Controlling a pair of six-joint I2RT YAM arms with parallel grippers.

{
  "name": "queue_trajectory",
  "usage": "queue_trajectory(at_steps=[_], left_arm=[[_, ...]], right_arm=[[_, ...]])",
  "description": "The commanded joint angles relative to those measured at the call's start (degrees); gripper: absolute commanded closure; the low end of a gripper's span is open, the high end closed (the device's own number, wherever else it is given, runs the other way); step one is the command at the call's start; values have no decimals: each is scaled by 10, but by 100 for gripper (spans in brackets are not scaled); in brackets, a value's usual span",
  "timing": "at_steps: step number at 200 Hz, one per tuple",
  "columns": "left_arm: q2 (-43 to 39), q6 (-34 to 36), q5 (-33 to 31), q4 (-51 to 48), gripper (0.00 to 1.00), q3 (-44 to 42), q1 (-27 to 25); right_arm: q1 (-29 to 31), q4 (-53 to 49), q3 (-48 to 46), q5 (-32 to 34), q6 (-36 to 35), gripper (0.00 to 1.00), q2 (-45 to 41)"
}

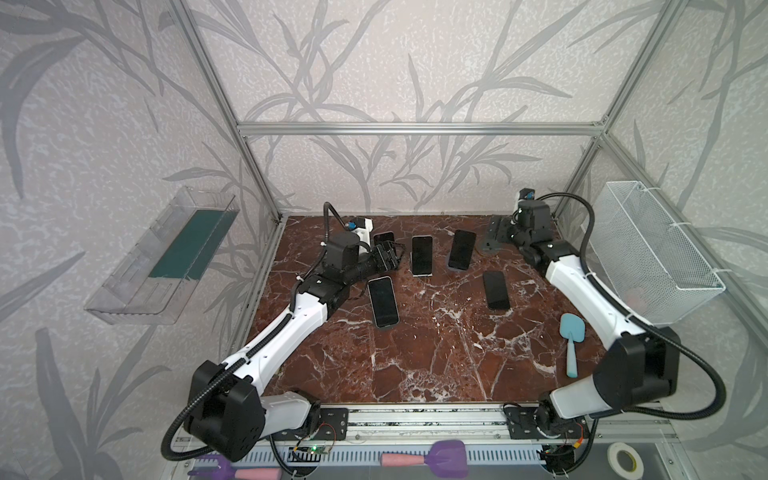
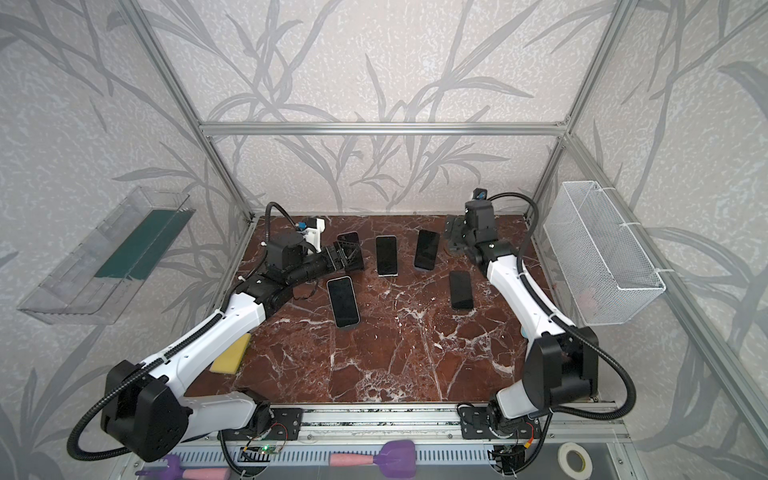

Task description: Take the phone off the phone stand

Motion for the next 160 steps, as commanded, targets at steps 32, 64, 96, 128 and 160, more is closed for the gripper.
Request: queue_trajectory(at_steps=[32, 64, 96, 128, 160], left_arm=[[-39, -19, -17, 12, 22, -9, -4], [-42, -38, -4, 27, 22, -15, -4], [-39, -43, -3, 27, 22, -14, -4], [-39, -40, -15, 25, 1, -18, -4], [-33, -25, -43, 9, 1, -18, -4]], right_arm=[[135, -24, -156, 126, 68, 3, -115], [144, -8, -216, 125, 90, 1, -172], [144, 45, -274, 99, 68, 1, -224], [138, 104, -331, 89, 77, 1, -249], [138, 102, -341, 44, 74, 8, -257]])
